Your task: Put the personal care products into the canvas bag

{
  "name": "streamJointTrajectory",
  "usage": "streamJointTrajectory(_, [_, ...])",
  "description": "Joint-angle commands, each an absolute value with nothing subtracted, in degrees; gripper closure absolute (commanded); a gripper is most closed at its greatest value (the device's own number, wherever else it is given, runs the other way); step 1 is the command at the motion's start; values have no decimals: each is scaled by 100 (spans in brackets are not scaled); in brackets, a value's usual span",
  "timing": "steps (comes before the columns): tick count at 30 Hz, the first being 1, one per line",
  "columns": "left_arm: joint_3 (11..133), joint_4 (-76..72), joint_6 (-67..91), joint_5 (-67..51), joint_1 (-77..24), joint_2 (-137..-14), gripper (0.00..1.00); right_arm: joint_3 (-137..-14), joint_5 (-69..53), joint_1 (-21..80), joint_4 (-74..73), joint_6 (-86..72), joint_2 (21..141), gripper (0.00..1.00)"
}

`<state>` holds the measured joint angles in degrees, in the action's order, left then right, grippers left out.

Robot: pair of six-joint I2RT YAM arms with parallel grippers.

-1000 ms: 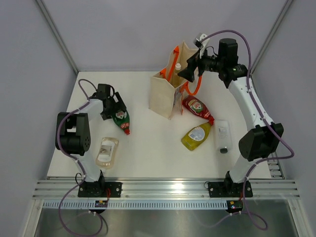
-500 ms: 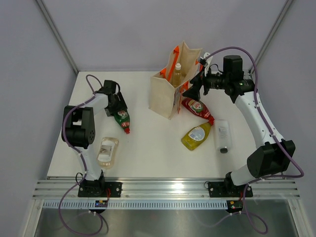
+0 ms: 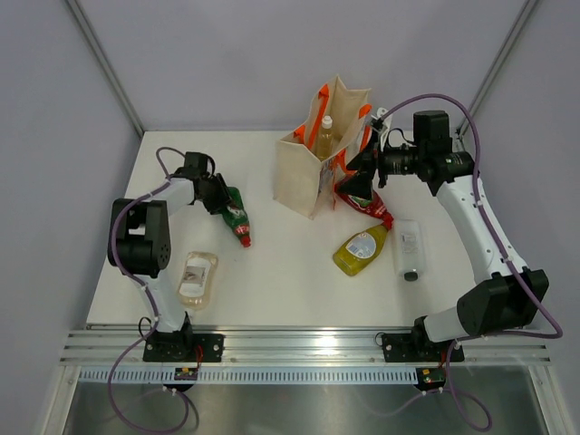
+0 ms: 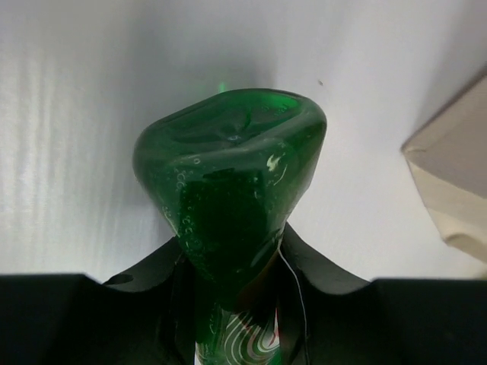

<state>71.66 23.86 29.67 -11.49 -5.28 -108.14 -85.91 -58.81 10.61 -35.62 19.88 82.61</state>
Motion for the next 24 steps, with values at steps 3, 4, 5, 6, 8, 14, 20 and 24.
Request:
streamJointTrajectory(3, [6479, 1243, 3646, -3362, -325, -10381, 100, -8499, -6408, 1256, -4657, 2627, 8173, 3])
streamJointTrajectory(4, [6260, 1030, 3734, -3566, -308, -10310, 100, -8508, -6329, 1326, -4771, 2680, 8200, 3])
streamJointTrajectory(5, [6162, 863, 3875, -3725, -290, -10231, 100, -8517, -6198, 1379, -4973, 2742, 8226, 4])
streamJointTrajectory(6, [6074, 705, 3928, -3874, -281, -10152, 100, -8508, -6144, 1476, -5018, 2725, 8270, 5])
streamJointTrajectory(8, [5854, 309, 4042, -4288, -272, -9880, 100, -8411, -6108, 1538, -4975, 2514, 8297, 5])
streamJointTrajectory(14, [5257, -597, 4603, -5053, -272, -8923, 100, -7937, -5819, 1766, -4019, 1153, 8235, 6])
streamJointTrajectory(20, [4572, -2202, 5861, -5528, -369, -8097, 100, -7709, -5309, 2373, -3122, -638, 8481, 5])
streamJointTrajectory(24, [4281, -2794, 6415, -5441, -649, -7577, 100, -7672, -5065, 2654, -1945, -2475, 8683, 0])
